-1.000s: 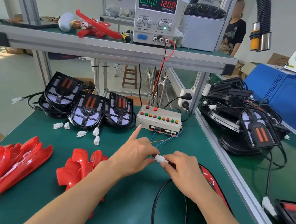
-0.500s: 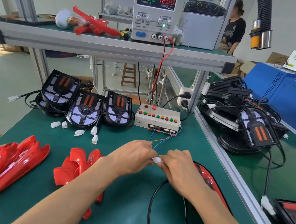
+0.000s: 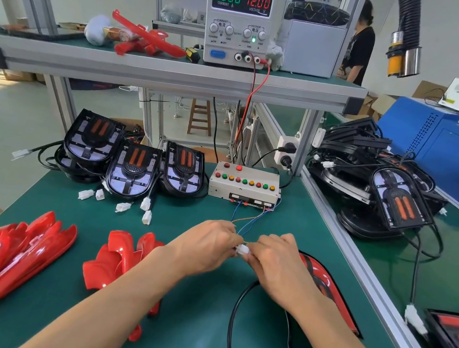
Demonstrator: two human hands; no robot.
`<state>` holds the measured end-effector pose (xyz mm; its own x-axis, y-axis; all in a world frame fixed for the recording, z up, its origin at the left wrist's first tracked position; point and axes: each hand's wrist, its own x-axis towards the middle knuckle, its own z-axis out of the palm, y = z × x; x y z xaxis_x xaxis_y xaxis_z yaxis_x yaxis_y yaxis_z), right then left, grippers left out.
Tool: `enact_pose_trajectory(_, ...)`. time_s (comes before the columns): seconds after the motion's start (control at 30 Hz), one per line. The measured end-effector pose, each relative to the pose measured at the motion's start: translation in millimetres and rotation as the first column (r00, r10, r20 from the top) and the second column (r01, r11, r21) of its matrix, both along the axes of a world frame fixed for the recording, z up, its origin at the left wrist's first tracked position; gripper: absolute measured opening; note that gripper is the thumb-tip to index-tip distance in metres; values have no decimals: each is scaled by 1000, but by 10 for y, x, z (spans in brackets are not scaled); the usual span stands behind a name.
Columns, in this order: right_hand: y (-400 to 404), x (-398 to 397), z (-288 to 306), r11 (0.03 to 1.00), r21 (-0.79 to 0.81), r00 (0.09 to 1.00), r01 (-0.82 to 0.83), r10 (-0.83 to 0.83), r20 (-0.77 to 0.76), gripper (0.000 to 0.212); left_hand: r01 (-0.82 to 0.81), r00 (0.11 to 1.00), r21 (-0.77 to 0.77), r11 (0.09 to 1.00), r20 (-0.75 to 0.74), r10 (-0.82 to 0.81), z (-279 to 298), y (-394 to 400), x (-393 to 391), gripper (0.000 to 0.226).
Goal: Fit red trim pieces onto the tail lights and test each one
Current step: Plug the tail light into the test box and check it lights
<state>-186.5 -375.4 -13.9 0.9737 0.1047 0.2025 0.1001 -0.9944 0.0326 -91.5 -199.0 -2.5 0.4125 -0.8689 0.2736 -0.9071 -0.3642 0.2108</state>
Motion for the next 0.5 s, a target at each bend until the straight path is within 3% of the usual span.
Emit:
enact_pose_trajectory(0.07, 35, -6, 29, 1000, 24, 1000, 8, -8, -23, 44, -30, 1000, 53, 998, -3, 30, -21, -12, 19, 17)
enact_pose_trajectory(0.13, 29, -44, 91, 988, 151, 999, 41, -38, -20, 39, -57, 998, 88, 994, -2, 57, -54, -16, 29, 17)
enact_pose_trajectory(0.27, -382, -365, 184, 845, 439, 926, 305, -371, 72, 34, -114, 993, 163, 980, 57, 106, -112, 9, 34, 19)
enact_pose_trajectory(0.33, -712, -649, 174, 715, 459, 821, 527, -567, -60, 42, -125, 989, 213, 969, 106, 104, -128, 13, 33, 19)
enact_pose_trajectory(0.4, -908, -899, 137, 578, 424, 705, 697, -662, -255, 52, -138, 982, 261, 956, 164, 97, -147, -1, 26, 20)
enact_pose_trajectory(0.5, -988, -1049, 5, 332, 587, 661, 738, -528, -533, 60, -164, 973, 311, 936, 210, 101, -181, -51, 23, 22)
